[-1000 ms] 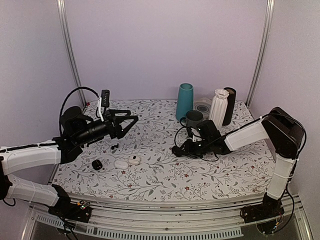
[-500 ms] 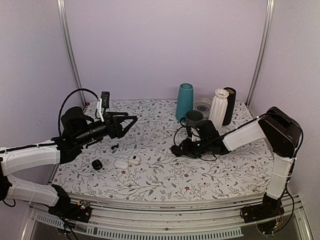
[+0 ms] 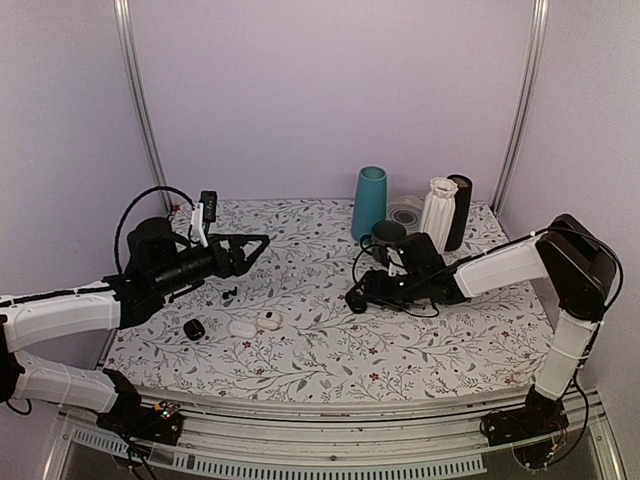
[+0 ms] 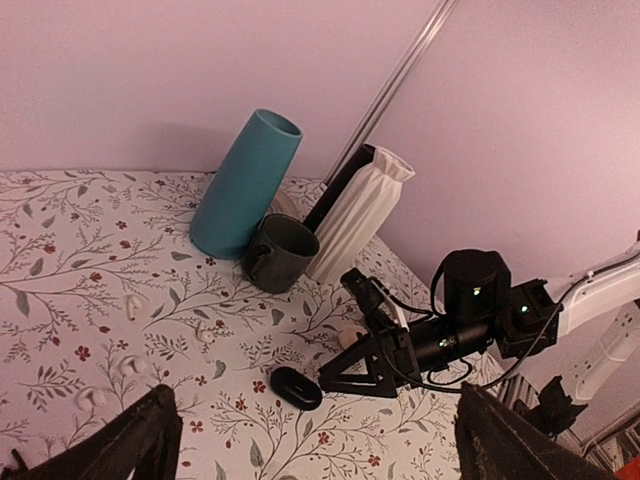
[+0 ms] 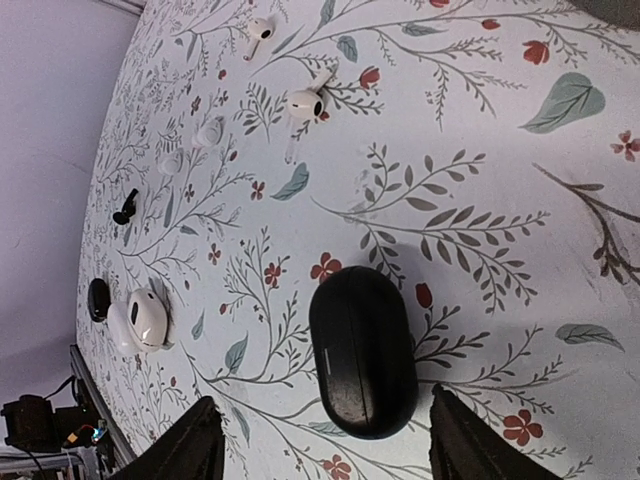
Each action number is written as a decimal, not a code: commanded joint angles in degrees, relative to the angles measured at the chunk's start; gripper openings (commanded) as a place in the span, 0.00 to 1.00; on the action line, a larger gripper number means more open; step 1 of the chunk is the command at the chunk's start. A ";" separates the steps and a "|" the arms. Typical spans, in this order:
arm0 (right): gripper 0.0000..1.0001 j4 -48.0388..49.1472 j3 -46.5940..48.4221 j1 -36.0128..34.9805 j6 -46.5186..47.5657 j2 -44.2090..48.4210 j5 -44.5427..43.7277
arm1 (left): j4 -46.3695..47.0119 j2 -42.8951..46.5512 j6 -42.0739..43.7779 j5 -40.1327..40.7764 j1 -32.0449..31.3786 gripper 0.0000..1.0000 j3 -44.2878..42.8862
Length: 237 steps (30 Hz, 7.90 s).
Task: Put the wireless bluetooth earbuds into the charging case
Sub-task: Place the charging case with the earbuds at the center of the board, then pick up the charging case, then pass from the left arm to the right, then pass from the right arm to the left
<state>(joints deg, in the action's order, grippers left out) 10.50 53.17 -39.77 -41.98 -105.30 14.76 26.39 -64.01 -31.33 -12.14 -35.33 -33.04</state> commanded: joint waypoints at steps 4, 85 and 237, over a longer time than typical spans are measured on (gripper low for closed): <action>0.81 -4.00 -1.26 -0.14 3.02 5.52 -4.87 | -4.90 -0.86 -2.44 4.23 1.36 0.95 0.65; 0.83 18.99 -11.92 -21.74 11.61 17.55 -30.22 | 4.81 -28.59 -31.62 -4.18 -5.27 0.23 -7.25; 0.56 -23.72 11.79 -15.91 42.10 27.55 9.65 | 2.85 -11.36 19.84 -28.80 -18.22 0.00 -11.78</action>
<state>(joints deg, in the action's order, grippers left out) -22.70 69.08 -57.04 3.27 -80.88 30.20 17.80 -78.28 -7.07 -43.33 -52.03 -47.13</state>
